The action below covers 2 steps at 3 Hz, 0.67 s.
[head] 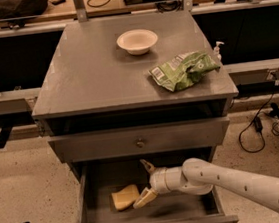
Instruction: Pick sponge from middle drawer and place on counter
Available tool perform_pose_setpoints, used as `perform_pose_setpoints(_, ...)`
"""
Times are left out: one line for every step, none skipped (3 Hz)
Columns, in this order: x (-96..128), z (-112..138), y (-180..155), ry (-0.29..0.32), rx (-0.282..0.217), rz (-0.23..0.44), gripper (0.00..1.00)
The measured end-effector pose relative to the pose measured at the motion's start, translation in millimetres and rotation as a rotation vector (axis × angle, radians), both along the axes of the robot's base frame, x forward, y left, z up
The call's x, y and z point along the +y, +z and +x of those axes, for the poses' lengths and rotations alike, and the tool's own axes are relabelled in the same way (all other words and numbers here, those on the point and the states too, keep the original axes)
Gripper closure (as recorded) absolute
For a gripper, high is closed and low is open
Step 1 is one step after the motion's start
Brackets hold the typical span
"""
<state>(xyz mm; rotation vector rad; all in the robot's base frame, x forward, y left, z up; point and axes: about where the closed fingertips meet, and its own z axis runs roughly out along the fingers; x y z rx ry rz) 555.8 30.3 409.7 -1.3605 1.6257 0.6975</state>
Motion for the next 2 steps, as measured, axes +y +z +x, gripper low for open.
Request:
perform_pose_setpoints(2.8, 3.1, -20.0, 0.005, -0.005, -0.011, 0.00)
perform_pose_setpoints(6.5, 3.0, -34.2, 0.027, -0.002, -0.030, 0.00)
